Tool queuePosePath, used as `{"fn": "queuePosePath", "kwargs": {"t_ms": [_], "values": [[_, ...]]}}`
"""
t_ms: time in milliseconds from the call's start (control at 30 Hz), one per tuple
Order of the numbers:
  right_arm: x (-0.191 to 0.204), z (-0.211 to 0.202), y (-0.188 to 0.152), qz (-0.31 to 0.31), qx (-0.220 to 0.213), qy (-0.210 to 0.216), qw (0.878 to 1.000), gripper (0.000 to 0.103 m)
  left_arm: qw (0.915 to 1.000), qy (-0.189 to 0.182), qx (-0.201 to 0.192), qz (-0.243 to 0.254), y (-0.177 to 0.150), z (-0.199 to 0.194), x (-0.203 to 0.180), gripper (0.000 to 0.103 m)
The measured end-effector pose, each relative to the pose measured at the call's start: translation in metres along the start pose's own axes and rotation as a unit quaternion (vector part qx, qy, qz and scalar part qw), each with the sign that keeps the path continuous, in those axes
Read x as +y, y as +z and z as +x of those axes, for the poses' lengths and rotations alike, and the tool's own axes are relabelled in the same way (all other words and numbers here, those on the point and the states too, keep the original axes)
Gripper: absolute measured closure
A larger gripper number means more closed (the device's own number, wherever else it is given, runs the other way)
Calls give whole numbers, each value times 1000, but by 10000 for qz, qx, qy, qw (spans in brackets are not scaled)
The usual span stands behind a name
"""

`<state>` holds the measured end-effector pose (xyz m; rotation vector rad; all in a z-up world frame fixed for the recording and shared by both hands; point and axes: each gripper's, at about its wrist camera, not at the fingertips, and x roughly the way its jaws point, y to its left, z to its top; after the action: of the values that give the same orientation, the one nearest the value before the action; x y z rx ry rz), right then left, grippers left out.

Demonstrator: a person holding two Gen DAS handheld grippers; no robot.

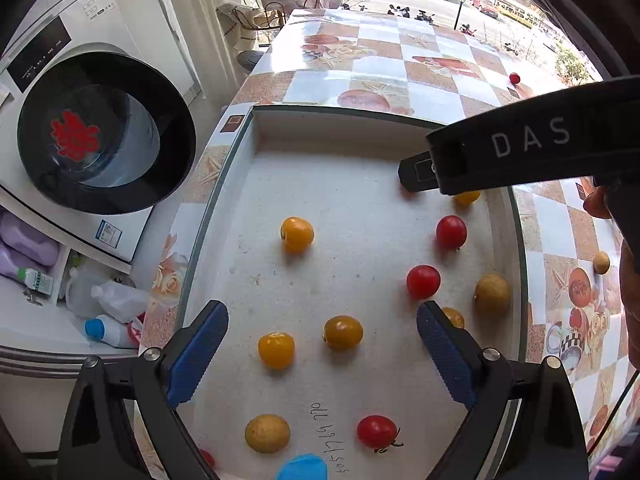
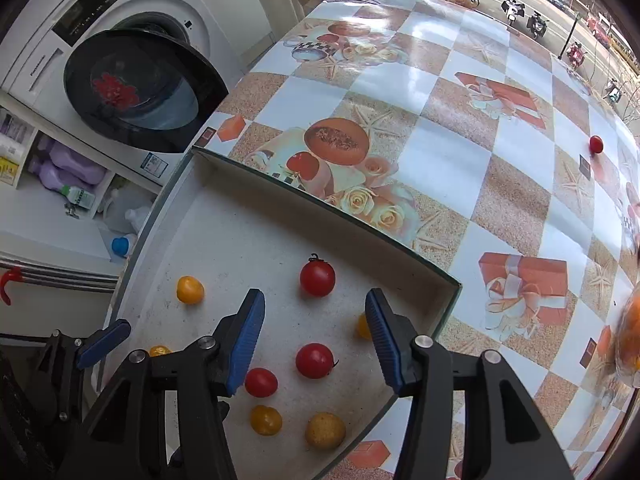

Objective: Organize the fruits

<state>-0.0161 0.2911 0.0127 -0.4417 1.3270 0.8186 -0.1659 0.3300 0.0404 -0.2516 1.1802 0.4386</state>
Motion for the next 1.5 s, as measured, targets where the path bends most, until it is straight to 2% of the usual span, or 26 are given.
{"fn": "queuePosePath", "kwargs": {"t_ms": [33, 200, 467, 700, 867, 1500], "values": [[2, -5, -2, -7, -50, 5, 10000, 21, 10000, 11, 25, -20, -2, -2, 1, 7], [10, -24, -18, -45, -120, -70, 9999, 20, 9998, 61, 122, -111, -14, -15, 4, 7], [21, -41, -42, -185, -179, -411, 9988, 1, 9990, 188, 246, -327, -31, -20, 13, 6], [20, -48, -49, -125, -214, -518, 9984, 1, 9981, 318, 367, -372, -36, -25, 10, 6], [19, -53, -53, -118, -246, -531, 9982, 1, 9978, 204, 421, -468, -37, -27, 10, 6], [20, -57, -57, -115, -280, -572, 9979, 1, 9987, 276, 365, -230, -37, -34, -4, 6]]}}
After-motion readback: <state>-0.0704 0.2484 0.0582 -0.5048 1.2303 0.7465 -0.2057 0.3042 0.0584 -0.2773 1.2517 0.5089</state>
